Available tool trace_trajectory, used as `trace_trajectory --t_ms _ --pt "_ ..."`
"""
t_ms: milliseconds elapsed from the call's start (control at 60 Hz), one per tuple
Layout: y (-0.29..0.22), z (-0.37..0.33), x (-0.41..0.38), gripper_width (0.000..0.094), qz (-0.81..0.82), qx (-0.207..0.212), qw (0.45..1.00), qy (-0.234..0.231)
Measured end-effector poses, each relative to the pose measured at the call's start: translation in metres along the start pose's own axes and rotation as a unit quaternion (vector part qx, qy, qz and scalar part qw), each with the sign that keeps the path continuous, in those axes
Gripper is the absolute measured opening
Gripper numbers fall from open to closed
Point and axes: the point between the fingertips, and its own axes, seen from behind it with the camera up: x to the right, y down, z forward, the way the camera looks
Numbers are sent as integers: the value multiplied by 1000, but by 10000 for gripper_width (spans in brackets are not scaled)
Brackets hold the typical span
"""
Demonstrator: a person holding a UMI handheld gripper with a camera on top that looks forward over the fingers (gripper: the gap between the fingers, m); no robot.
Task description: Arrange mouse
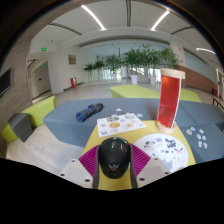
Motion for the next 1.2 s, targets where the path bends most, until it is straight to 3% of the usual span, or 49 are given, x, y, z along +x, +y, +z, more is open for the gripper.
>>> trace_trajectory --t_ms 100,167,233,367,483,550,700,800,983,1200 --pt "-67 -14 33 408 -23 54 998 28" --pt "-85 -15 80 406 -24 68 995 67" --pt "-73 -3 117 404 -7 46 995 90" --pt "3 24 170 402 33 -30 993 112" --pt "48 36 182 406 61 -68 990 108" --pt "48 38 183 407 62 -63 991 104" --pt "49 35 184 581 29 -86 990 110" --pt "40 11 180 861 27 -82 989 123" --pt "3 -74 114 842 45 -38 994 96" --pt "13 -162 34 846 5 -19 997 80"
